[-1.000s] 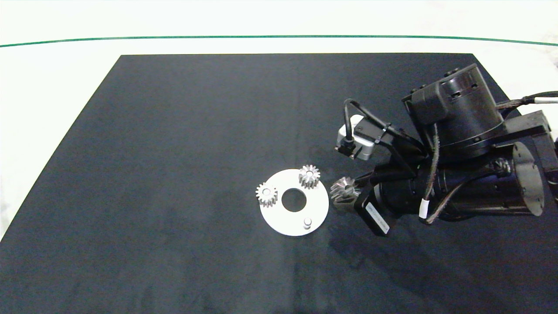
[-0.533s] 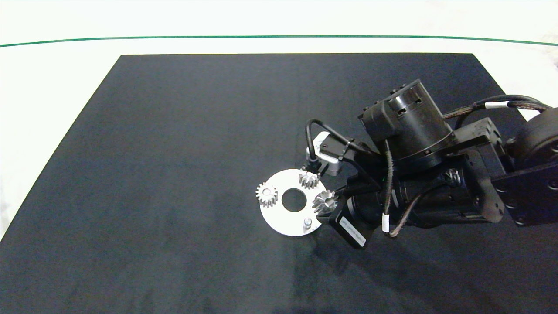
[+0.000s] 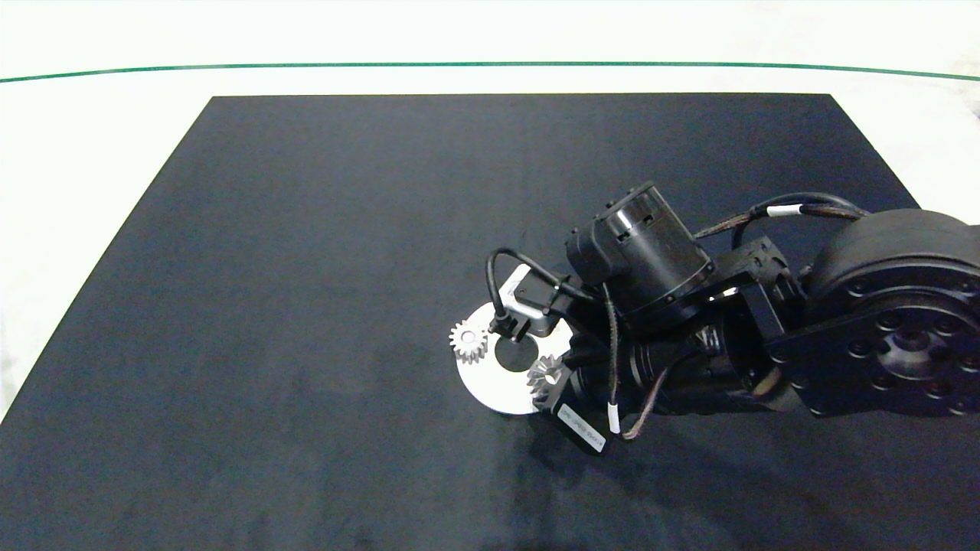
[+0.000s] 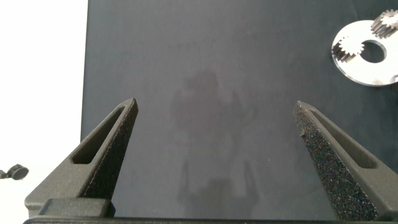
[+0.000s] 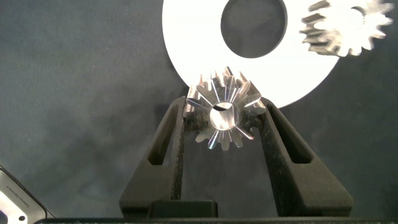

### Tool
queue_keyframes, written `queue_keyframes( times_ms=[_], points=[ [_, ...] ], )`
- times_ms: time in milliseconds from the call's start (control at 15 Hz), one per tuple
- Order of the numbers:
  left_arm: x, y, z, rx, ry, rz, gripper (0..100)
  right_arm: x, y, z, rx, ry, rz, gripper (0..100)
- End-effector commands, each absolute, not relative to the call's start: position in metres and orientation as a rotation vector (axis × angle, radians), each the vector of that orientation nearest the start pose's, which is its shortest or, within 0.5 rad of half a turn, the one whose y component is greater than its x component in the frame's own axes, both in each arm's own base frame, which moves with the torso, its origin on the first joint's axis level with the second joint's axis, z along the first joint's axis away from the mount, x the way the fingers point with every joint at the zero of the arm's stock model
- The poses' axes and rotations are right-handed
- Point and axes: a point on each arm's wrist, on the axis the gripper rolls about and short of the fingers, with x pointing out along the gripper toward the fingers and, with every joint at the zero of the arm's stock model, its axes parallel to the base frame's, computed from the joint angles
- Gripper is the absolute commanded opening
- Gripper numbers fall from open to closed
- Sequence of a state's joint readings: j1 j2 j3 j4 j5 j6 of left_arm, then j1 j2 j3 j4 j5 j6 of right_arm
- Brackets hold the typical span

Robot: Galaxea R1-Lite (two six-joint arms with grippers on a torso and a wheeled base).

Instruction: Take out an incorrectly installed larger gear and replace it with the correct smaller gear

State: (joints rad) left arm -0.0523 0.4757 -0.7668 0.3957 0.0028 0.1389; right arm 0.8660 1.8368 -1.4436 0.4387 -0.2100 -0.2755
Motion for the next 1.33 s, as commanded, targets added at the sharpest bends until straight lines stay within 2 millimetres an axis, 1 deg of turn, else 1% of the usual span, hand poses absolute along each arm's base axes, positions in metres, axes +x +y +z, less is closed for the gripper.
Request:
queue_keyframes(
  times_ms=[67,333,600,1333],
  points=[
    [-0.019,0.001,0.25,0.142,0.099,-0.056,100,0.228,0.258,0.21,-0.696,0.664,0.716,22],
    [-0.019,0.001,0.249,0.142,0.101,-0.056,100,0.232,0.264,0.203,-0.71,0.673,0.697,22],
    [-0.019,0.001,0.249,0.142,0.101,-0.058,100,0.233,0.269,0.202,-0.709,0.667,0.702,22],
    [-0.019,0.001,0.247,0.143,0.105,-0.058,100,0.225,0.271,0.203,-0.72,0.663,0.721,22]
  ],
)
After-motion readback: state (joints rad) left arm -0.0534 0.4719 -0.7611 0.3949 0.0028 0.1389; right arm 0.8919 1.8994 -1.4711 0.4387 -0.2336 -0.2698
